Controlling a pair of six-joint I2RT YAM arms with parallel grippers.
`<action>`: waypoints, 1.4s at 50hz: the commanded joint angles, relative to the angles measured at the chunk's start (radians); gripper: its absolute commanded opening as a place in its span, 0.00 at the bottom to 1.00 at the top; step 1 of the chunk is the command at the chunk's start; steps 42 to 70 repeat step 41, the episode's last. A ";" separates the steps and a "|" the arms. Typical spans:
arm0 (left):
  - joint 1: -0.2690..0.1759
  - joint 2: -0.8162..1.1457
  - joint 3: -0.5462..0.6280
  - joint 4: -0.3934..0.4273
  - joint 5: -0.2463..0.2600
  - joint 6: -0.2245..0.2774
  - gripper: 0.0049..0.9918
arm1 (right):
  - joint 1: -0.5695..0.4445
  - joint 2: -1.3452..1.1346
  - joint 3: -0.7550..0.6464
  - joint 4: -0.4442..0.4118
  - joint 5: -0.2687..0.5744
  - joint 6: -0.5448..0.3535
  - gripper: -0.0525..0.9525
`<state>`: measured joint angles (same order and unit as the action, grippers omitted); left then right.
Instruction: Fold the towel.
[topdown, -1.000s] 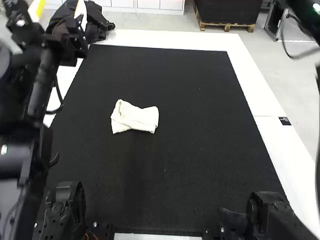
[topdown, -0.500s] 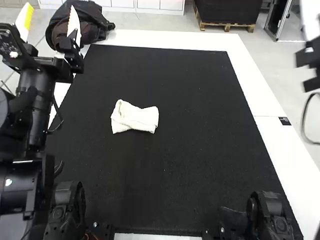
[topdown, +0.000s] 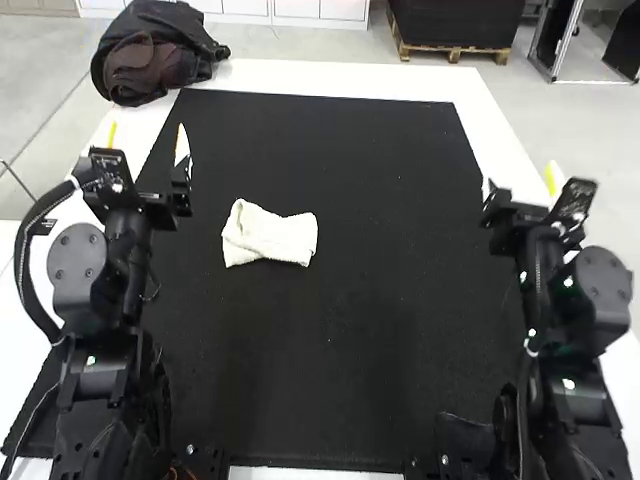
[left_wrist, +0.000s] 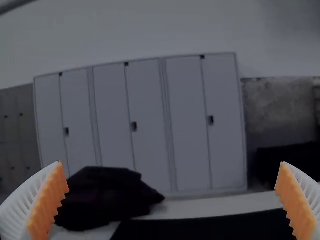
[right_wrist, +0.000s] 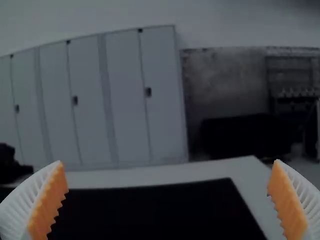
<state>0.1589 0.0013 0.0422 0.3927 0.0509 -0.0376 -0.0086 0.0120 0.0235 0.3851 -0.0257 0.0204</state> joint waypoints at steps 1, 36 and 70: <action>0.001 -0.004 -0.013 -0.006 -0.089 -0.015 0.98 | -0.010 -0.009 0.006 0.017 0.001 -0.040 0.97; 0.002 -0.006 -0.041 -0.384 -0.103 -0.093 0.98 | -0.011 -0.009 -0.023 -0.359 0.115 -0.060 0.97; 0.004 -0.006 -0.041 -0.384 -0.103 -0.093 0.98 | -0.011 -0.007 -0.023 -0.361 0.104 -0.060 0.97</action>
